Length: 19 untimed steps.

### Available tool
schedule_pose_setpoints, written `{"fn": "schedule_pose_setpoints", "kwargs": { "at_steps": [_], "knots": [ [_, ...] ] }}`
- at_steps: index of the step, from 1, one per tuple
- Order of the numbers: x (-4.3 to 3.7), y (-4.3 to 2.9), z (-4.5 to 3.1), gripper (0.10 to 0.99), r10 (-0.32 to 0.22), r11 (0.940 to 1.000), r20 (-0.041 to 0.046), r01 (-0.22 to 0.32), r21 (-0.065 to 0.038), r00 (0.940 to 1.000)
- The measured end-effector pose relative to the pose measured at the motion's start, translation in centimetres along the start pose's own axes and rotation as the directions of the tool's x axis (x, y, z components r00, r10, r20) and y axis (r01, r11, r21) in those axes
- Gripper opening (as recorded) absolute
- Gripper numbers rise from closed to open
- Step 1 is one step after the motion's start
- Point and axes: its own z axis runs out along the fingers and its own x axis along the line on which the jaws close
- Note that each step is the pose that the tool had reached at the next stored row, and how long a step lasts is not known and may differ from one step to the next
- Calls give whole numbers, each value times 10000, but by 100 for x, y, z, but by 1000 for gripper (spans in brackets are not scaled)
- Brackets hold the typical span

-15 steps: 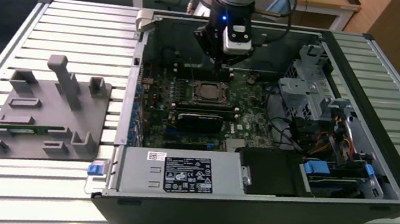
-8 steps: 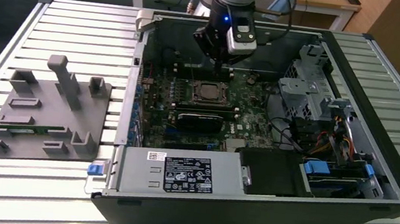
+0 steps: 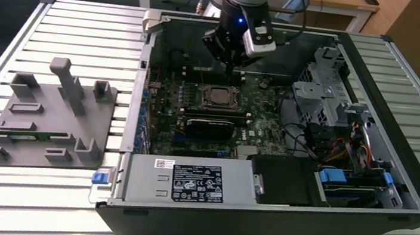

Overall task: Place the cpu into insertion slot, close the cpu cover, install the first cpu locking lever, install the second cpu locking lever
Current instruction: 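Install the first cpu locking lever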

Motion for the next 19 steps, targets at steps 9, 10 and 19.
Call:
{"fn": "schedule_pose_setpoints", "kwargs": {
  "at_steps": [9,10,19],
  "knots": [
    [94,-21,3,106,-493,9988,-7,493,-24,9988],
    [101,-23,6,106,-552,9985,-10,552,-45,9985],
    [176,-40,18,106,-1441,9895,-18,1441,-85,9896]
  ]
}}
